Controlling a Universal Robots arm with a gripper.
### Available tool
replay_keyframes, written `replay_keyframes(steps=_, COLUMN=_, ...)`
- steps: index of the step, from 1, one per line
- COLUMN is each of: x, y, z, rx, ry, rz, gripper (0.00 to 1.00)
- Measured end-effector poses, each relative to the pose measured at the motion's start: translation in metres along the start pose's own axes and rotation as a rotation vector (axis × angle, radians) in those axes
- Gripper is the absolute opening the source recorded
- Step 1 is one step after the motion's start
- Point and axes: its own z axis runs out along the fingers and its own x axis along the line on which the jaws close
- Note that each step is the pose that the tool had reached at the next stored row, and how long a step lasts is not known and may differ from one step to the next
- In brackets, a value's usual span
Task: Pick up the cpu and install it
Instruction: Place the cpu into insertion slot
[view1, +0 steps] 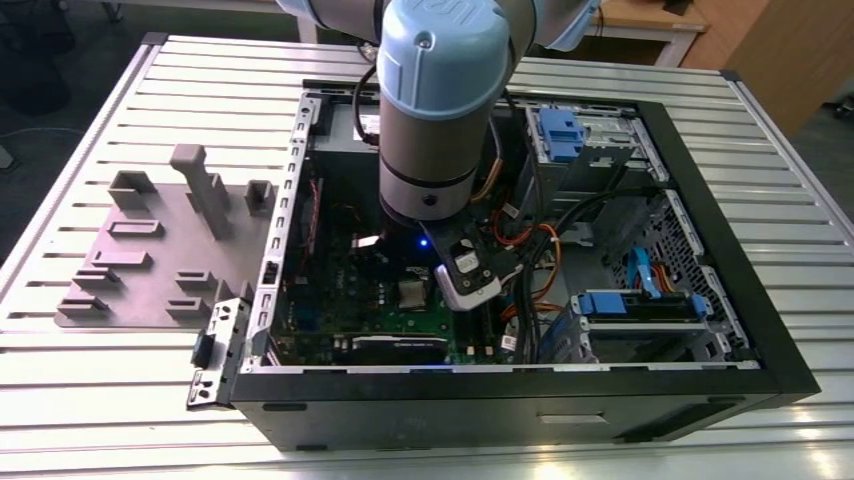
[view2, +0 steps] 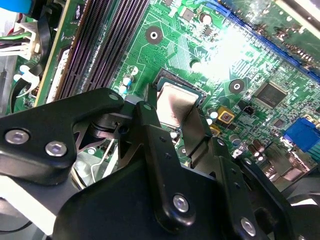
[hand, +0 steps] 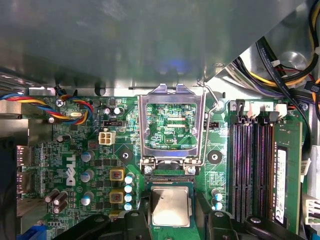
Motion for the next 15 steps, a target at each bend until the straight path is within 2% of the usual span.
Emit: replay_keyframes(steps=15, x=0.0000, y=0.0000, z=0.0002, rx=0.0000, ry=0.0000, rz=0.000, gripper=0.45)
